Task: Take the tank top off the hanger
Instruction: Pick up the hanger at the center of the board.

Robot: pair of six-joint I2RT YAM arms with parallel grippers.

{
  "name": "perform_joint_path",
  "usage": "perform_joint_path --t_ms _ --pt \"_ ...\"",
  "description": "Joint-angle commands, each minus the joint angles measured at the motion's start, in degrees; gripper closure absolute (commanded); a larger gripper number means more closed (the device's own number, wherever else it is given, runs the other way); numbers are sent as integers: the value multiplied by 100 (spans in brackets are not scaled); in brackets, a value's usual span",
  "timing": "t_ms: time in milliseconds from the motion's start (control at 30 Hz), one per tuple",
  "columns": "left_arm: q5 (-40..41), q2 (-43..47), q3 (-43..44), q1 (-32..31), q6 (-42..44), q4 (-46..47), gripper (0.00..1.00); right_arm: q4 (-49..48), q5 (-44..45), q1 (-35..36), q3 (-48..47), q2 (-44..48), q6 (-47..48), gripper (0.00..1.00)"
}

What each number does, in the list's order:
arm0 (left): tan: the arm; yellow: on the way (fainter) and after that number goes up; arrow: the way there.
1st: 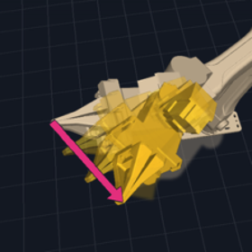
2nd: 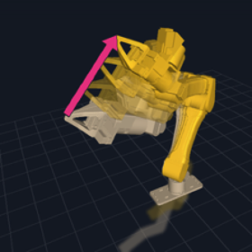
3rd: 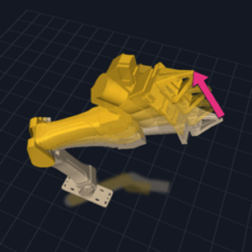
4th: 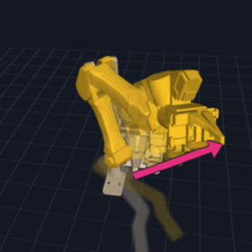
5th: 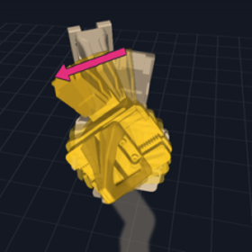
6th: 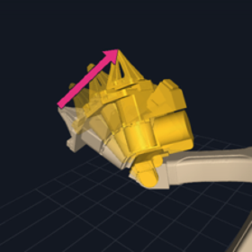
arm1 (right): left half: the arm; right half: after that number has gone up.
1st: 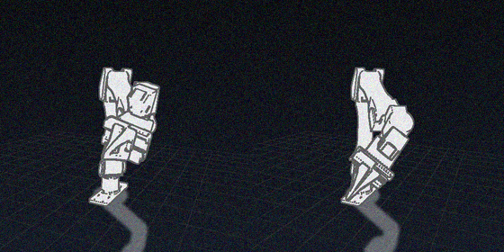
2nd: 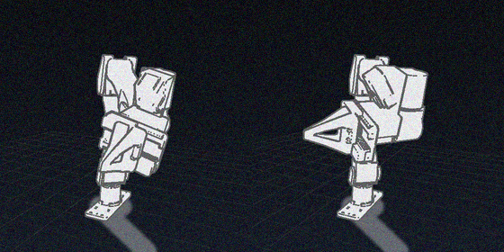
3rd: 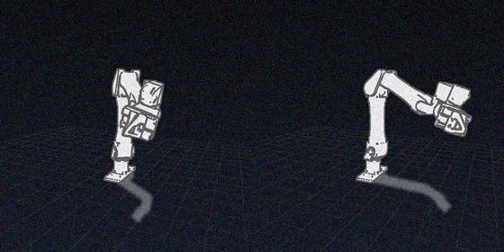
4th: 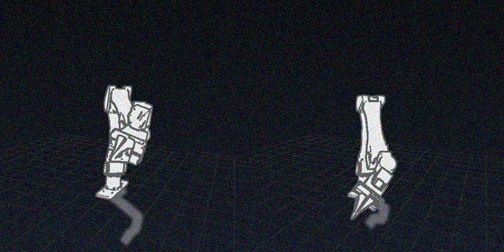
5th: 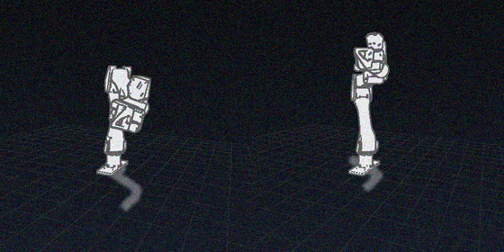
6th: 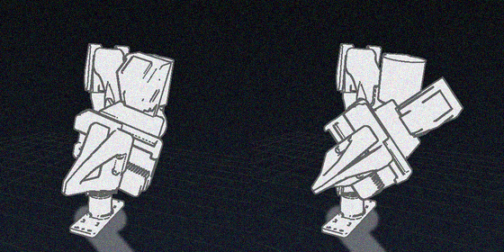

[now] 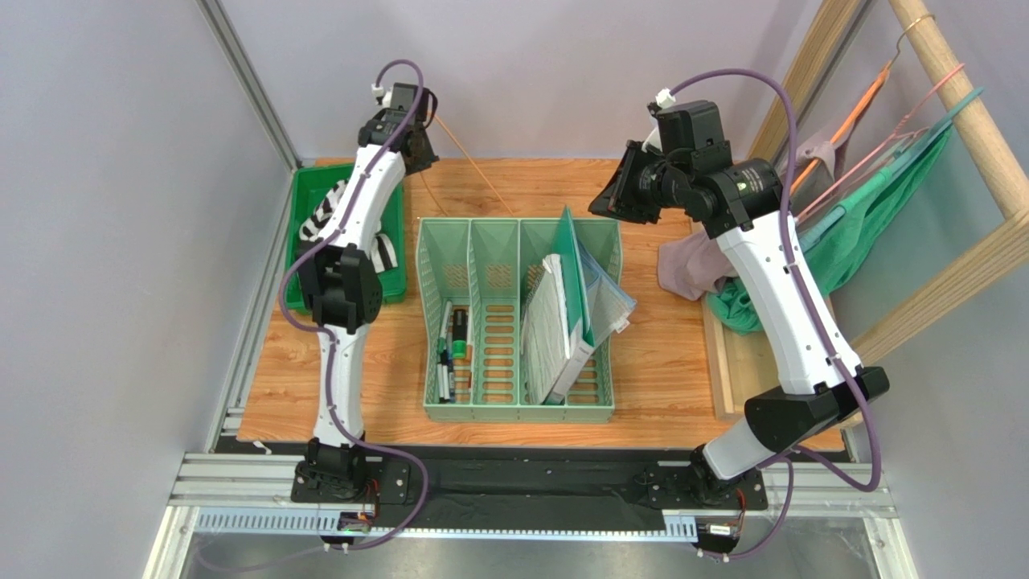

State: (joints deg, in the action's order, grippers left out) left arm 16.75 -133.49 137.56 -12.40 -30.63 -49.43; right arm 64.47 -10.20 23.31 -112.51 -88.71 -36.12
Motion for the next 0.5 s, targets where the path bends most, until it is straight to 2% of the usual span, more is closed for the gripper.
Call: perform_joint_path --t_ms 0,267,467 --pt "240 596 61 10 268 153 100 -329 -158 -20 18 178 105 100" --pt "618 1342 -536 54 497 135 100 -523 -395 -20 -122 -111 96 100" --pt "768 2106 -1423 63 584 390 100 -681 -439 -11 9 -103 61 100"
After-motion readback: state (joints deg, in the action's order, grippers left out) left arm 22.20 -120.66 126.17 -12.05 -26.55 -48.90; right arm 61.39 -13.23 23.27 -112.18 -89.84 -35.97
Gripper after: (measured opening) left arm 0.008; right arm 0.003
